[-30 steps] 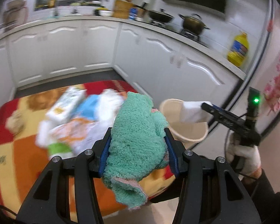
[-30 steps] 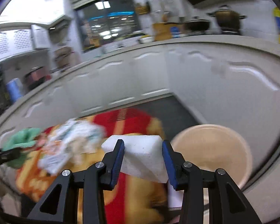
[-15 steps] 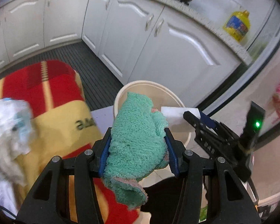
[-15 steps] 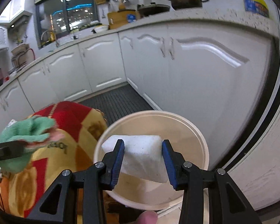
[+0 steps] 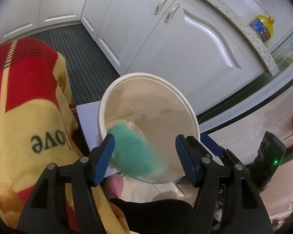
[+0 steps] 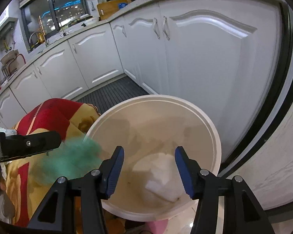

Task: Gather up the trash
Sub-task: 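Carry the towel and sponge to the beige bin and open both grippers, then move both grippers back over the trash on the table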

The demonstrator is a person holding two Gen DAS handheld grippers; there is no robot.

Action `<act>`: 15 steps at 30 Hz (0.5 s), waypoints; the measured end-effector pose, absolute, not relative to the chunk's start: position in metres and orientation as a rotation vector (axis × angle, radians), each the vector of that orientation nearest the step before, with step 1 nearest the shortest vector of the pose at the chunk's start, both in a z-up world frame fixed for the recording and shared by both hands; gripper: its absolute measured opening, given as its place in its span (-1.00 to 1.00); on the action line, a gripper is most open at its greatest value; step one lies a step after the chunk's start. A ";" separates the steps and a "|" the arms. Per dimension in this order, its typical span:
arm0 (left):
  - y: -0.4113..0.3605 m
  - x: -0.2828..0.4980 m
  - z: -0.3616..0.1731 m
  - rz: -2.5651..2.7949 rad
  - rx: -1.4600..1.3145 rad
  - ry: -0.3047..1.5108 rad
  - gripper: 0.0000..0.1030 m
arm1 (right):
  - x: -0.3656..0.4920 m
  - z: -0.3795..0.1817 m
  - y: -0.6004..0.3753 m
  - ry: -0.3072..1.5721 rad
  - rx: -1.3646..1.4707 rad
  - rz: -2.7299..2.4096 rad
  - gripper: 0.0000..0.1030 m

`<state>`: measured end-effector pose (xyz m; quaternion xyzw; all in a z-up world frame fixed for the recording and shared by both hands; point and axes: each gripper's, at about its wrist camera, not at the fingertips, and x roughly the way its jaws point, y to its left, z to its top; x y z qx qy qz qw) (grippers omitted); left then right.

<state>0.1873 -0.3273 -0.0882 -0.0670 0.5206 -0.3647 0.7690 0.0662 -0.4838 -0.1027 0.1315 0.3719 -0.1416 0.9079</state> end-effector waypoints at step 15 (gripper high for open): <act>-0.232 0.141 -0.025 -0.541 -0.032 0.823 0.24 | 0.070 -0.085 -0.428 0.743 0.205 -0.204 0.08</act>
